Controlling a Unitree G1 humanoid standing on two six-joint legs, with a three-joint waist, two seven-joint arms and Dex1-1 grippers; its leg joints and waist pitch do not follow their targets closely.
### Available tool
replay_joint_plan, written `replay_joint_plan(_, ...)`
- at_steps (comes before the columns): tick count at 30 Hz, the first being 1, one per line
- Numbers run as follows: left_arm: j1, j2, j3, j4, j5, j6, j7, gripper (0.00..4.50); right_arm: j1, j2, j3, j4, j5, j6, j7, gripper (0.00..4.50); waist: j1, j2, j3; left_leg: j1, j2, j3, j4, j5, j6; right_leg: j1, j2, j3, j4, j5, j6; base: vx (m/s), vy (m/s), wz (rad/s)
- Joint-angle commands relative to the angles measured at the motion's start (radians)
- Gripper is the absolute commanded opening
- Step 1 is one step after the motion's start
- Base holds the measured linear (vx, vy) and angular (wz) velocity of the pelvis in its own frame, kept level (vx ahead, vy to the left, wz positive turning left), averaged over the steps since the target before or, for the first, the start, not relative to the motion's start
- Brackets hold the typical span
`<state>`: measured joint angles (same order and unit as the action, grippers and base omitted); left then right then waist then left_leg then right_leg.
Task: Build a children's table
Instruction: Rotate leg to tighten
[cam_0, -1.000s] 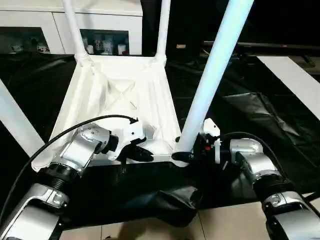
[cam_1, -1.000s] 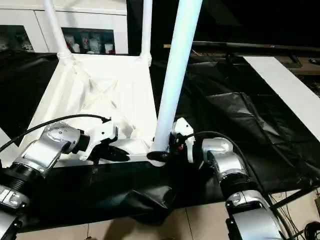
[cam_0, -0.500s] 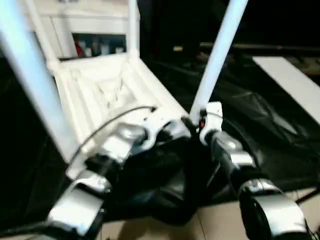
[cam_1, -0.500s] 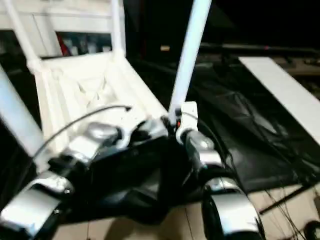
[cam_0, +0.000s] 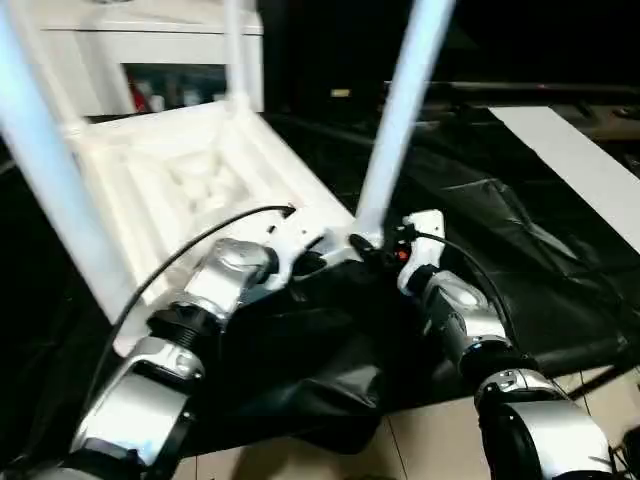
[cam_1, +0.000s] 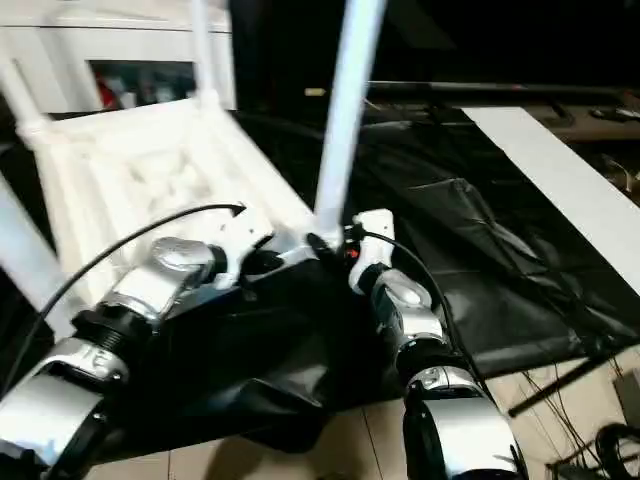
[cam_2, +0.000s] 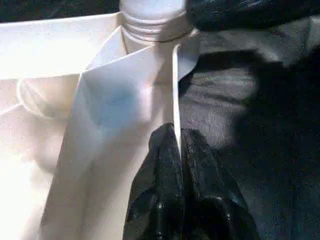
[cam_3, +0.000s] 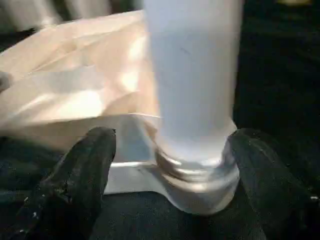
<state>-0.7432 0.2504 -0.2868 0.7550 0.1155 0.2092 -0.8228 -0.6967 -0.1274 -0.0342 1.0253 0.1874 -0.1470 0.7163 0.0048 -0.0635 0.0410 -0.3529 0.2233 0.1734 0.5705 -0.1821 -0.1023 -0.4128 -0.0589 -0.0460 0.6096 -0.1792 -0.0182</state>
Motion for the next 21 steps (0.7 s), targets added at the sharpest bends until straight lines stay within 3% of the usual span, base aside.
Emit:
replay_joint_plan(1, 0.056, 0.016, -0.061, -0.027, -0.004, -0.036, -0.137, 0.00, 0.027, -0.039, 0.074, -0.046, -0.033, 0.011, 0.157, 3.86, 0.013, 0.007, -0.058, -0.008, 0.006, 0.006, -0.053, -0.184, 0.072, 0.059, -0.062, 0.034, -0.076, -0.191, -0.220, 0.000, 0.000, 0.00)
replay_joint_plan(3, 0.068, 0.029, -0.069, -0.046, -0.015, -0.059, -0.184, 0.00, 0.036, -0.056, 0.081, -0.056, -0.034, 0.009, 0.192, 3.86, 0.012, 0.007, -0.058, -0.007, 0.007, 0.009, -0.051, -0.169, 0.080, 0.058, -0.061, 0.036, -0.072, -0.148, -0.237, 0.000, 0.000, 0.00)
replay_joint_plan(5, 0.118, 0.089, -0.103, -0.134, -0.051, -0.082, -0.340, 0.00, 0.064, -0.103, 0.088, -0.104, -0.024, 0.020, 0.311, 3.86, 0.017, 0.007, -0.058, -0.008, 0.009, 0.010, -0.052, -0.164, 0.088, 0.061, -0.061, 0.037, -0.066, -0.116, -0.256, 0.000, 0.000, 0.00)
replay_joint_plan(9, 0.151, 0.140, -0.108, -0.205, -0.082, -0.055, -0.422, 0.00, 0.090, -0.145, 0.101, -0.159, -0.029, 0.027, 0.427, 3.86, 0.033, 0.006, -0.055, 0.007, 0.015, 0.016, -0.053, -0.175, 0.086, 0.051, -0.059, 0.038, -0.062, -0.095, -0.275, 0.000, 0.000, 0.00)
replay_joint_plan(11, 0.153, 0.146, -0.106, -0.212, -0.085, -0.053, -0.431, 0.00, 0.093, -0.152, 0.110, -0.168, -0.026, 0.031, 0.438, 3.86, 0.040, 0.010, -0.051, 0.009, 0.016, 0.015, -0.057, -0.191, 0.073, 0.048, -0.059, 0.038, -0.065, -0.128, -0.266, 0.000, 0.000, 0.00)
replay_joint_plan(15, 0.160, 0.157, -0.098, -0.231, -0.093, -0.048, -0.451, 0.00, 0.103, -0.167, 0.144, -0.191, -0.019, 0.048, 0.496, 3.86, 0.045, 0.005, -0.051, 0.005, 0.012, 0.015, -0.057, -0.210, 0.050, 0.053, -0.060, 0.040, -0.070, -0.188, -0.233, 0.000, 0.000, 0.00)
replay_joint_plan(21, 0.165, 0.167, -0.087, -0.245, -0.088, -0.045, -0.450, 0.00, 0.117, -0.173, 0.165, -0.213, -0.042, 0.071, 0.549, 3.53, 0.047, 0.000, -0.055, 0.002, 0.011, 0.014, -0.054, -0.160, 0.056, 0.055, -0.060, 0.039, -0.063, -0.152, -0.227, 0.000, 0.000, 0.00)
